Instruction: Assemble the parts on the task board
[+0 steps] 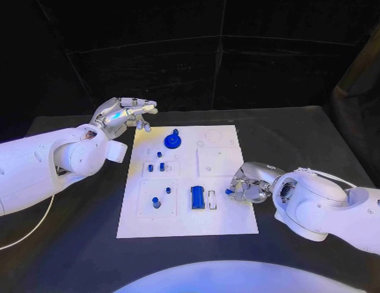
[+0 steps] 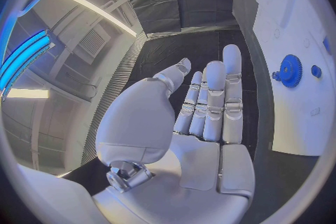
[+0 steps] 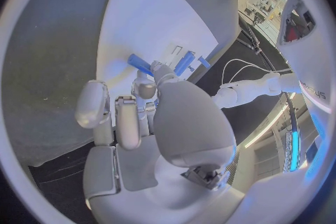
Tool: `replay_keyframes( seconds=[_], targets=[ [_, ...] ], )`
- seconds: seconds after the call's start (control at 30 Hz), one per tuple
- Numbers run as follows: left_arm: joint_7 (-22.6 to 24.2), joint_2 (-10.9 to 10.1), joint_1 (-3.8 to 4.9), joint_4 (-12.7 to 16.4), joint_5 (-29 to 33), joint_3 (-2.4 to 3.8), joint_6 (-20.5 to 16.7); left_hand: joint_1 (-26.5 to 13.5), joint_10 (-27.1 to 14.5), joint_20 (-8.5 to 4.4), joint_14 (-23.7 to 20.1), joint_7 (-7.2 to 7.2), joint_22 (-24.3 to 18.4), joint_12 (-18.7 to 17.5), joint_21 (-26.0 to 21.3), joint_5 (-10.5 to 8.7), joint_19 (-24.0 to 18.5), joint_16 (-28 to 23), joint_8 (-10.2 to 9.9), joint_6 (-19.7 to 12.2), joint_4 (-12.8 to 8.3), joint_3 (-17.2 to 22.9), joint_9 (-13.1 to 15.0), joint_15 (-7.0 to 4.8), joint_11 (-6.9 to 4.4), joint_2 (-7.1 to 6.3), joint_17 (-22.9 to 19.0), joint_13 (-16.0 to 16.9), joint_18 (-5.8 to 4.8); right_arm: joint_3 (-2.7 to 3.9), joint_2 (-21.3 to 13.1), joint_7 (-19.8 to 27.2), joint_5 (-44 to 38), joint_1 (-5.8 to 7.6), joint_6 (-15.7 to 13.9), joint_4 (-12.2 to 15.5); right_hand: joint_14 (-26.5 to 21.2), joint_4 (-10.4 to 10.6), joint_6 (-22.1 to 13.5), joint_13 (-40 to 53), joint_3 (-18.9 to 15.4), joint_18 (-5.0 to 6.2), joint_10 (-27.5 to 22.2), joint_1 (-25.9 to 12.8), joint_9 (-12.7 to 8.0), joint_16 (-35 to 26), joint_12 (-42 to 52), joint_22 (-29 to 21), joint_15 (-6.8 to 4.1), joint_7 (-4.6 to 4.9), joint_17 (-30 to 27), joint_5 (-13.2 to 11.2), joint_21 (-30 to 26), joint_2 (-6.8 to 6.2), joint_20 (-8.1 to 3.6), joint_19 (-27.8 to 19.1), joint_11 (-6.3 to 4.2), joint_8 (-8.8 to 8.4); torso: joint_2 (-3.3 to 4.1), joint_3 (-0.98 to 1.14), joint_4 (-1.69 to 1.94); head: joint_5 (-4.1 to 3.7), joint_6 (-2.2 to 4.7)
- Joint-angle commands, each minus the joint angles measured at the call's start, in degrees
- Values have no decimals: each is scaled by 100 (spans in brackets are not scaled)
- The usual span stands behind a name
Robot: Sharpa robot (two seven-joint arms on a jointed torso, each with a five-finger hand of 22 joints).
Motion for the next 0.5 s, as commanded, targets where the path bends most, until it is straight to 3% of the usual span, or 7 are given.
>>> replay_keyframes(
  seconds=[0.03, 0.23, 0.5],
  targets=[
    [17, -8, 7, 18, 17, 4, 63, 13, -28, 32, -50, 7, -5, 36, -29, 2, 13, 17, 20, -44, -29, 0, -6, -1, 8, 19, -5, 5, 78, 1, 42, 182, 535, 7, -392, 24, 392, 29, 76, 13, 153, 6, 48, -119, -16, 24, 35, 11, 37, -19, 511, -17, 40, -98, 2, 54, -10, -46, 7, -2, 0, 22, -25],
    [19, -19, 7, 28, 17, 4, 62, 13, -28, 32, -50, 7, -5, 36, -29, 2, 13, 17, 20, -44, -29, 0, -6, -1, 8, 19, -5, 5, 78, 1, 177, 100, 603, 7, -387, -23, 407, 56, 193, 31, 416, -9, 84, -263, -20, 69, 54, 91, 24, -49, 579, -39, 91, -254, -6, 106, -29, -34, 3, -5, -6, 17, -38],
    [21, -26, 8, 39, 17, 4, 62, 13, -28, 32, -50, 7, -5, 36, -29, 2, 13, 17, 20, -44, -29, 0, -6, -1, 8, 19, -5, 5, 78, 1, 409, -151, 599, 7, -224, -152, 437, 175, 412, 158, 475, -39, 248, -577, 26, 157, 230, 236, -21, -132, 705, 120, 190, -374, -43, 207, -94, 44, 3, 0, -2, 37, -60]
  ],
)
